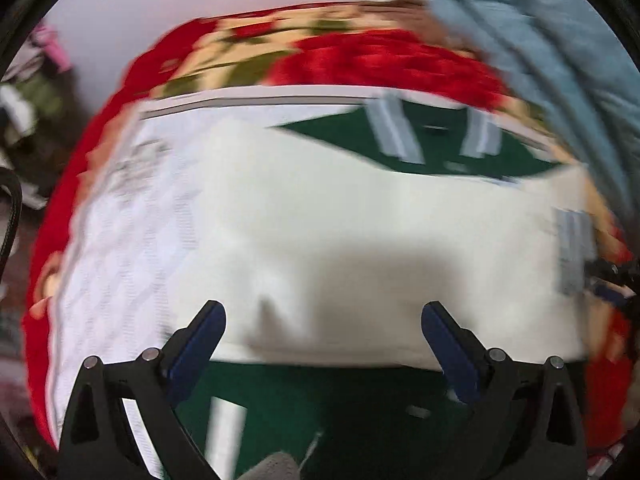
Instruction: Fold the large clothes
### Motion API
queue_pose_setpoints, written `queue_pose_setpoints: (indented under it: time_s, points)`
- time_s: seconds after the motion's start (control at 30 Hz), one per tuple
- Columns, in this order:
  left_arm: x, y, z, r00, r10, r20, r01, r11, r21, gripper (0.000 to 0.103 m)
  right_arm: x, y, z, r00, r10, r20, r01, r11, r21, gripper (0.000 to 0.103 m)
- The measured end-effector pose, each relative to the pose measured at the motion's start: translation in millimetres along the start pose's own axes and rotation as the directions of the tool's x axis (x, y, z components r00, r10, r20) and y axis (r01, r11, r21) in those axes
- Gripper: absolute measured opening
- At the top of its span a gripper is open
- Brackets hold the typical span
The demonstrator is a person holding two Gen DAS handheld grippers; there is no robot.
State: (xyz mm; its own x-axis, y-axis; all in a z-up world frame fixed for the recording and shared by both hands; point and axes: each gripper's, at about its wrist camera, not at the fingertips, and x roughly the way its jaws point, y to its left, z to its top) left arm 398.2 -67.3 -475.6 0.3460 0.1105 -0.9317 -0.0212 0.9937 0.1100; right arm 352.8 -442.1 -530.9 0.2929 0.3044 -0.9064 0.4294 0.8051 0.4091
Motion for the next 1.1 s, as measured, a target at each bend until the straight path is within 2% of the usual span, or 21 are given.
queue_pose_setpoints:
  time_s: [0.03,0.07,0.1,0.13,0.17,0.2,0.27,0.3,0.33,0.43,0.5,0.6,0.63,0.67,0.7,0.77,0.83,0.87,0.93,1.0,1.1]
  points:
    - [7.5,10.8,2.3,0.999,0.038,-0.003,-0.038,0.999,-0.018,0.100,15.0,1.0,8.3,0.995,-0.099,-0.014,0.099,0.995,-0.018,0.019]
    - [15.2,22.2,3.8,0.997,0.080,-0.006,-0.080,0.996,-0.035,0.100,28.3,-4.1,15.1,0.986,-0.161,-0.040,0.161,0.987,-0.010,0.019]
    - [18.9,28.8,3.9,0.995,0.099,-0.011,-0.099,0.994,-0.040,0.100,39.5,-15.7,21.3,0.983,-0.167,-0.082,0.170,0.985,0.037,0.019]
    - [22.0,34.4,2.8,0.994,0.112,-0.017,-0.113,0.993,-0.046,0.100,41.3,-26.1,25.2,0.986,-0.123,-0.115,0.133,0.988,0.084,0.019]
    - [23.0,40.3,0.8,0.993,0.118,-0.021,-0.119,0.991,-0.057,0.100,33.0,-31.0,26.7,0.988,-0.086,-0.128,0.098,0.991,0.093,0.019]
    - [22.2,44.2,-1.4,0.993,0.118,-0.020,-0.119,0.991,-0.063,0.100,20.9,-31.5,25.6,0.989,-0.091,-0.115,0.099,0.993,0.065,0.021]
    - [19.7,47.4,-10.3,0.992,0.123,-0.024,-0.125,0.990,-0.063,0.100,-11.5,-29.9,10.5,0.986,-0.147,-0.075,0.143,0.988,-0.055,0.036]
    - [19.8,47.4,-16.3,0.991,0.128,-0.031,-0.130,0.990,-0.059,0.100,-20.5,-28.8,2.3,0.984,-0.166,-0.070,0.159,0.982,-0.098,0.053]
    - [20.6,47.5,-22.0,0.990,0.133,-0.041,-0.135,0.989,-0.056,0.100,-28.7,-27.4,-11.3,0.978,-0.193,-0.078,0.180,0.972,-0.152,0.060]
    - [26.8,50.2,-45.6,0.985,0.147,-0.089,-0.151,0.988,-0.041,0.100,-21.7,-17.7,-54.1,0.947,-0.268,-0.175,0.204,0.926,-0.317,0.060]
    - [31.6,50.8,-63.0,0.978,0.165,-0.126,-0.170,0.985,-0.029,0.100,-0.1,-6.7,-77.0,0.918,-0.348,-0.187,0.237,0.864,-0.443,0.060]
    - [37.3,56.6,-80.3,0.968,0.185,-0.172,-0.194,0.980,-0.035,0.100,30.4,6.4,-86.5,0.916,-0.371,-0.151,0.247,0.820,-0.517,0.058]
    - [38.1,60.0,-83.4,0.965,0.192,-0.178,-0.202,0.978,-0.042,0.100,34.7,9.1,-83.5,0.915,-0.387,-0.110,0.280,0.809,-0.517,0.042]
    - [39.0,63.6,-85.8,0.962,0.204,-0.184,-0.216,0.975,-0.051,0.100,33.4,6.4,-74.9,0.920,-0.386,-0.063,0.315,0.827,-0.466,0.037]
    - [40.3,67.8,-85.9,0.959,0.214,-0.186,-0.228,0.972,-0.060,0.100,29.1,0.1,-67.9,0.931,-0.361,-0.051,0.314,0.865,-0.391,0.037]
    - [43.6,74.5,-85.1,0.954,0.235,-0.185,-0.252,0.965,-0.077,0.100,1.2,-39.7,-52.9,0.947,-0.320,0.027,0.321,0.944,-0.078,0.035]
    - [51.1,78.8,-80.7,0.951,0.258,-0.169,-0.275,0.958,-0.081,0.100,-12.5,-80.3,-52.9,0.948,-0.317,0.040,0.309,0.941,0.141,0.033]
    - [55.4,78.7,-79.5,0.948,0.273,-0.164,-0.288,0.955,-0.073,0.100,-6.6,-100.6,-54.4,0.958,-0.287,-0.020,0.284,0.934,0.218,0.033]
    - [69.1,76.8,-74.0,0.936,0.308,-0.173,-0.321,0.945,-0.056,0.100,3.3,-117.0,-57.7,0.969,-0.232,-0.083,0.246,0.935,0.257,0.033]
    - [85.3,78.2,-64.6,0.915,0.367,-0.170,-0.379,0.924,-0.044,0.103,0.4,-108.5,-55.2,0.965,-0.253,-0.064,0.261,0.950,0.174,0.035]
    - [100.6,89.4,-50.6,0.912,0.371,-0.173,-0.389,0.917,-0.088,0.103,-3.3,-84.1,-52.7,0.961,-0.275,-0.031,0.276,0.961,0.024,0.037]
